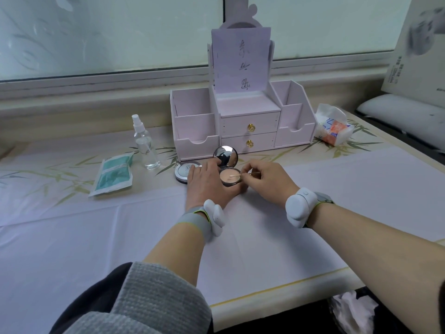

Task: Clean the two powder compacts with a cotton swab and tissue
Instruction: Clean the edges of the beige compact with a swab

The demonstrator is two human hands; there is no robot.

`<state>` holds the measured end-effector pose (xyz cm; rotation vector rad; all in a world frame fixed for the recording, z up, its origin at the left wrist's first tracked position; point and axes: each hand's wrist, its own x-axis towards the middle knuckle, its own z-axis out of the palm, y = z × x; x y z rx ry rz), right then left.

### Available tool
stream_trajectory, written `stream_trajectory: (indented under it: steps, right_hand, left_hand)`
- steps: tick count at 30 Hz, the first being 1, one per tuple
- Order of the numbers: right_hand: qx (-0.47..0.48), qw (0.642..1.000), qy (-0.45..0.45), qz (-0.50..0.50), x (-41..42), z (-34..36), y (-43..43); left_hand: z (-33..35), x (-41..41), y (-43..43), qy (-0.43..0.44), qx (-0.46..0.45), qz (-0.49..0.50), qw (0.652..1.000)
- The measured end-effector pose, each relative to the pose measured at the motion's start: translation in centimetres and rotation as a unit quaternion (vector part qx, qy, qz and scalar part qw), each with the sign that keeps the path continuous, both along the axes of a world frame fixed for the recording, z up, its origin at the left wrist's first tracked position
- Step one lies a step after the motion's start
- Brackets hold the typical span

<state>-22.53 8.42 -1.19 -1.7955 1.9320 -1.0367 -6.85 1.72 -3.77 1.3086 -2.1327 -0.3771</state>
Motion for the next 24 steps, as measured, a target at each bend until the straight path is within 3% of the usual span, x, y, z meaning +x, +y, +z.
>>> stream_trajectory:
  steps: [24]
  right_hand:
    - [-0.002,0.997,-0.012,-0.079,1.8,-1.2,-3.2]
  left_hand:
    - [-0.2,0.0,-0.6,0.036,0.02,-0.003,0.999]
